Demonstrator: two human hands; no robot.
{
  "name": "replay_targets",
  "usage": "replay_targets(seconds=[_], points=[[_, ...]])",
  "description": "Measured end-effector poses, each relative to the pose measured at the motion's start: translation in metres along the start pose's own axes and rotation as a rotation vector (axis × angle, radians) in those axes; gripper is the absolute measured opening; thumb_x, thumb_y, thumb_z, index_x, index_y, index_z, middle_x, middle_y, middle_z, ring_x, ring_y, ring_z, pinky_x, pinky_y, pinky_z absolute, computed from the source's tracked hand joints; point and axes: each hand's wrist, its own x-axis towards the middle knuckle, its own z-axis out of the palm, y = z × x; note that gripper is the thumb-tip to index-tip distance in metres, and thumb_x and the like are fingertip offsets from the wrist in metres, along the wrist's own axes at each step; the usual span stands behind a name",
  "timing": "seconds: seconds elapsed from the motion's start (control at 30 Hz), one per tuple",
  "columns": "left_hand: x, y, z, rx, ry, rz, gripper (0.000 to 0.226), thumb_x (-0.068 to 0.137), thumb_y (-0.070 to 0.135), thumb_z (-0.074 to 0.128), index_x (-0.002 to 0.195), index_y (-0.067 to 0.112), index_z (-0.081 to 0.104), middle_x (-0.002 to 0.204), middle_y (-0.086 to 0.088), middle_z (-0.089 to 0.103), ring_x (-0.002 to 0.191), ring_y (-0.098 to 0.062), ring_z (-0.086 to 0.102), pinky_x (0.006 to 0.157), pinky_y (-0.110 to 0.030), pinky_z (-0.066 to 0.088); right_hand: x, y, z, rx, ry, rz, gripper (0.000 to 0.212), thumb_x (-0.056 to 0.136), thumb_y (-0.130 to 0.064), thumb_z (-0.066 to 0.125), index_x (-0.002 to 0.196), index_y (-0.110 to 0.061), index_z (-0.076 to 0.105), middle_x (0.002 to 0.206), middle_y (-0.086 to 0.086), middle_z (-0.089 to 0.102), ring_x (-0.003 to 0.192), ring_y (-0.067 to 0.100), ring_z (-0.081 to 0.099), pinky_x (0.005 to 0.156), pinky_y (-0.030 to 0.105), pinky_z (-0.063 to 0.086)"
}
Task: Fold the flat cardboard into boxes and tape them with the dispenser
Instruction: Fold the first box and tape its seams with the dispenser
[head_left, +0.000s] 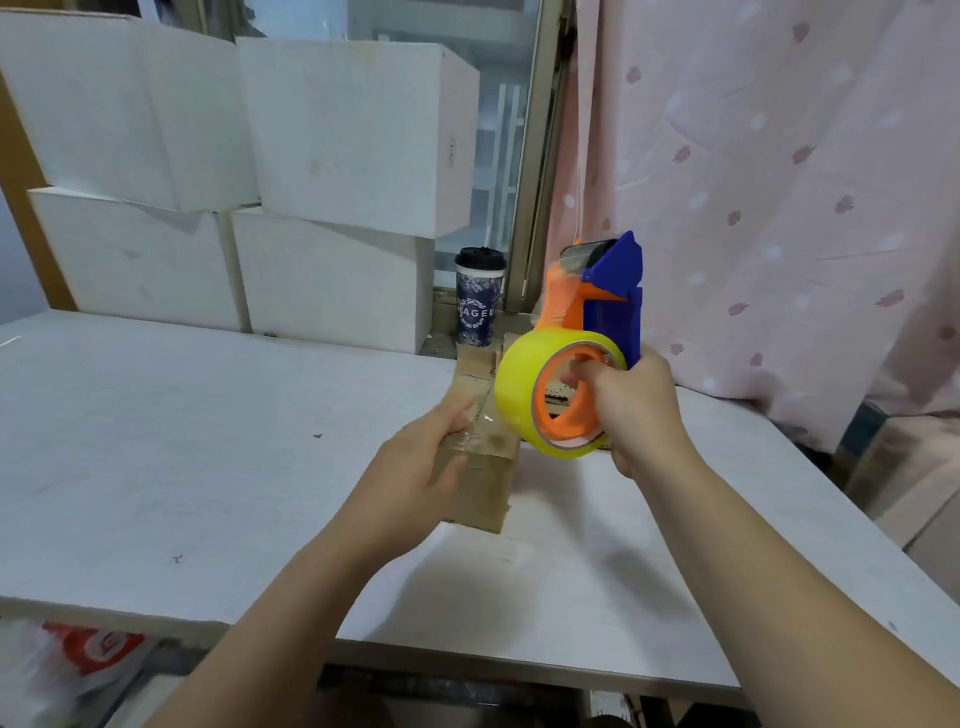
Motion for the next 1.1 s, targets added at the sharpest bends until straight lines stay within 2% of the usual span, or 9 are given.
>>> replay_targets(seconds=[0.1,0.17,0.23,0.3,0.4,0.6,0.8,0.97,1.1], points=[[0.009,0.012,-0.008,-0.275,-0.068,-0.185,0.044,0.092,0.062,0.035,0.134,0.057,0.026,0.122,0.024,0.051,0.127,-0.007,0.039,0.112,-0.035,0.023,-0.003,-0.001,0.014,-0.071,0.024,-0.156,0.024,0.083,-0.012,0.065,0.083,-0.034,0.056,0.069,-0.018,0.063,0.069,0.004,0.06,0.054,0.016,0.044],[0.015,0.024,-0.009,-0.407,0.047,-0.191,0.069,0.075,0.078,0.035,0.138,0.049,0.03,0.135,0.016,0.05,0.129,-0.007,0.041,0.106,-0.032,0.031,-0.005,0.004,0.021,-0.146,0.019,-0.243,0.029,0.083,-0.011,0.065,0.104,-0.031,0.061,0.092,-0.01,0.066,0.082,0.003,0.059,0.059,0.011,0.04],[0.023,0.042,-0.009,-0.515,0.225,-0.16,0.076,0.072,0.069,0.052,0.139,0.036,0.039,0.134,0.013,0.053,0.123,-0.004,0.048,0.103,-0.031,0.04,-0.009,0.009,0.026,-0.263,0.032,-0.32,0.042,0.081,-0.004,0.064,0.118,-0.023,0.057,0.111,-0.001,0.058,0.09,0.003,0.05,0.065,0.004,0.037],[0.032,0.058,-0.007,-0.61,0.314,-0.166,0.057,0.075,0.05,0.067,0.127,0.03,0.055,0.12,0.011,0.063,0.109,-0.006,0.059,0.095,-0.037,0.05,-0.015,0.013,0.031,-0.339,0.019,-0.402,0.053,0.079,0.004,0.064,0.124,-0.02,0.053,0.118,-0.001,0.049,0.096,0.003,0.042,0.072,0.001,0.035],[0.044,0.068,-0.003,-0.623,0.419,-0.214,0.014,0.082,0.035,0.064,0.093,0.027,0.069,0.086,0.006,0.072,0.086,-0.017,0.068,0.081,-0.048,0.055,-0.021,0.013,0.035,-0.39,-0.013,-0.462,0.06,0.076,0.008,0.06,0.128,-0.018,0.048,0.119,-0.003,0.042,0.097,0.0,0.036,0.076,0.001,0.033],[0.054,0.053,-0.005,-0.802,0.662,-0.385,0.013,0.088,0.02,0.059,0.081,0.023,0.069,0.083,0.002,0.072,0.083,-0.019,0.069,0.078,-0.045,0.057,-0.022,0.018,0.03,-0.446,-0.05,-0.453,0.067,0.077,0.007,0.062,0.134,-0.022,0.041,0.12,-0.01,0.034,0.099,-0.001,0.033,0.07,0.0,0.032],[0.045,0.032,0.0,-0.981,0.584,-0.54,0.016,0.09,0.014,0.057,0.085,0.012,0.071,0.081,-0.002,0.074,0.081,-0.014,0.071,0.074,-0.03,0.058,-0.022,0.019,0.024,-0.364,-0.144,-0.374,0.071,0.079,0.001,0.065,0.134,-0.033,0.037,0.119,-0.017,0.045,0.1,0.006,0.049,0.075,0.015,0.046],[0.035,0.022,-0.001,-1.0,0.505,-0.53,0.018,0.09,0.01,0.056,0.082,0.008,0.072,0.08,-0.008,0.074,0.078,-0.016,0.071,0.065,-0.024,0.056,-0.024,0.022,0.019,-0.132,-0.182,-0.178,0.058,0.078,-0.012,0.071,0.122,-0.042,0.048,0.099,-0.023,0.057,0.085,0.0,0.062,0.066,0.028,0.058],[0.024,0.007,-0.003,-0.526,0.521,-0.435,0.023,0.091,0.028,0.055,0.075,0.028,0.072,0.086,0.01,0.073,0.086,-0.007,0.066,0.077,-0.031,0.051,-0.026,0.022,0.016,-0.084,-0.178,-0.175,0.044,0.08,-0.02,0.073,0.112,-0.042,0.055,0.098,-0.019,0.062,0.088,0.004,0.062,0.069,0.026,0.056]])
